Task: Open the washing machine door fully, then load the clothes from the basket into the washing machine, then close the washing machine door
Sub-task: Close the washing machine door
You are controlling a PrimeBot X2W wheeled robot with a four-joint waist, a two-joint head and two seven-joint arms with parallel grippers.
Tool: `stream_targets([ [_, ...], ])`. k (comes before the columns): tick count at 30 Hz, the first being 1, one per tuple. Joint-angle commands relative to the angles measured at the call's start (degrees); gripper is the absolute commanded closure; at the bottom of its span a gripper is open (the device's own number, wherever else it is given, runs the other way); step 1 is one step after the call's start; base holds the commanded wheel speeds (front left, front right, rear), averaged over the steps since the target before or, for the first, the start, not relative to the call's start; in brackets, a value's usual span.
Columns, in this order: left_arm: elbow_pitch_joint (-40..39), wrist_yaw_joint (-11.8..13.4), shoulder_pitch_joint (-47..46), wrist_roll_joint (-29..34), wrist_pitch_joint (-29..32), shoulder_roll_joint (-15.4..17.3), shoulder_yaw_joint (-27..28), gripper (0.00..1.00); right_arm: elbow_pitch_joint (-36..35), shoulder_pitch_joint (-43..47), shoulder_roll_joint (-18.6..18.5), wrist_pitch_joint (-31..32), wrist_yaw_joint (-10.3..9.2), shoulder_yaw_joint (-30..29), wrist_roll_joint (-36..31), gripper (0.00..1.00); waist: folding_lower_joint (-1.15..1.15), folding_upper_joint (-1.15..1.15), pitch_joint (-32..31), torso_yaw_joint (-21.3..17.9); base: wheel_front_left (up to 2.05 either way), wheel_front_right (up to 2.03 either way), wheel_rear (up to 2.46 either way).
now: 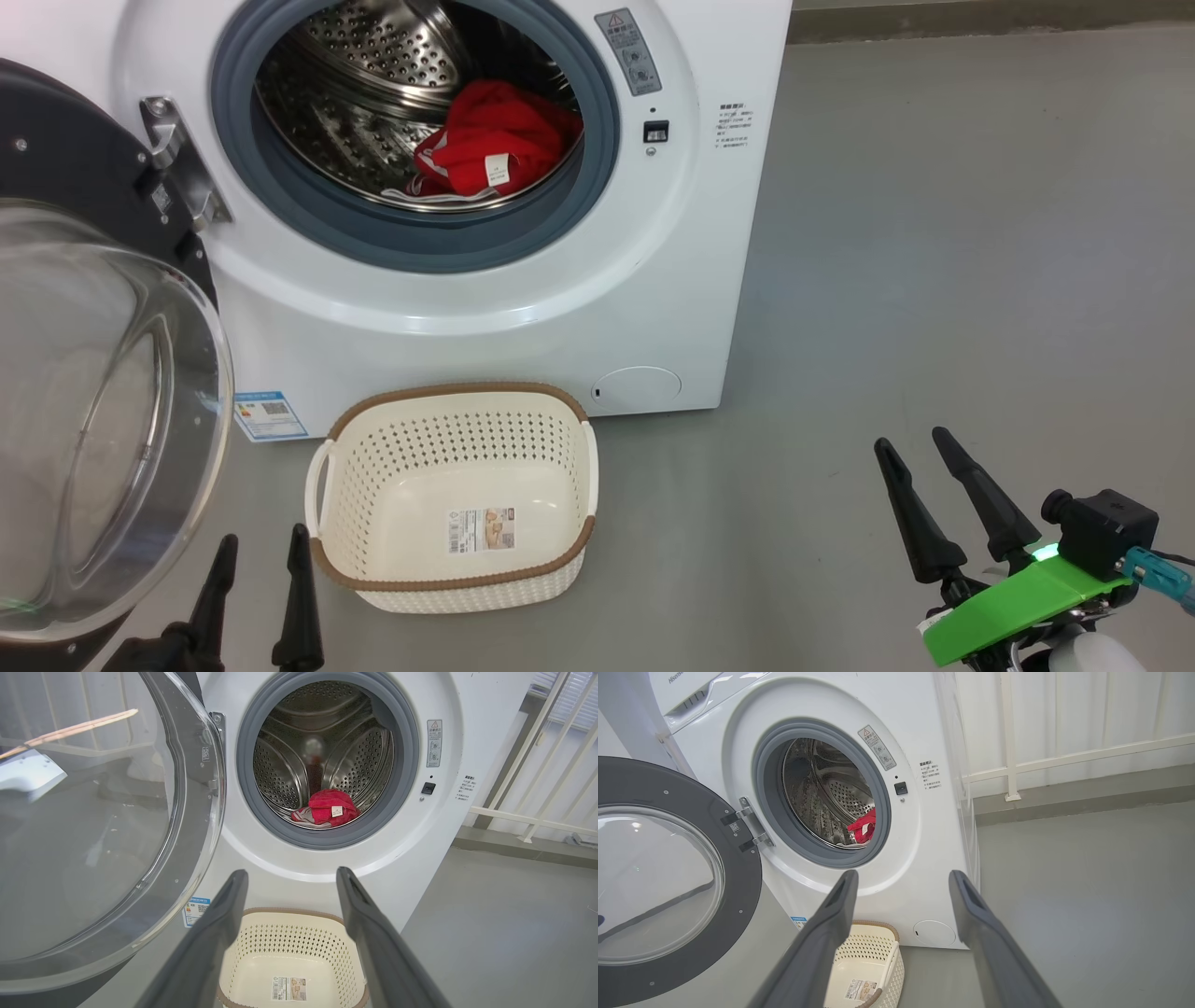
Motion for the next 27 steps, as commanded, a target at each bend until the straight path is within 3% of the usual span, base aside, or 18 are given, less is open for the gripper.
stream_targets([
  [1, -1.1, -0.5, -1.6, 0.5, -0.5, 0.5, 1.8, 0.00, -1.3, 0.3, -0.6, -0.3, 0.09, 0.9, 0.3, 0.00, 0.00, 0.00, 0.0, 0.0, 0.00, 0.00, 0.00],
  [11, -0.9, 0.1, -1.6, 1.2, -0.5, 0.4, 1.9, 0.00, -1.2, 0.5, -0.7, -0.3, 0.09, 1.0, 0.3, 0.00, 0.00, 0.00, -0.2, 0.9, 0.00, 0.00, 0.00],
  [27, -0.5, 1.5, -1.3, 1.2, -0.5, 0.4, 2.6, 0.00, -0.9, 0.7, -1.2, -0.3, 0.09, 2.0, 0.8, 0.00, 0.00, 0.00, -0.9, 8.0, 0.00, 0.00, 0.00],
])
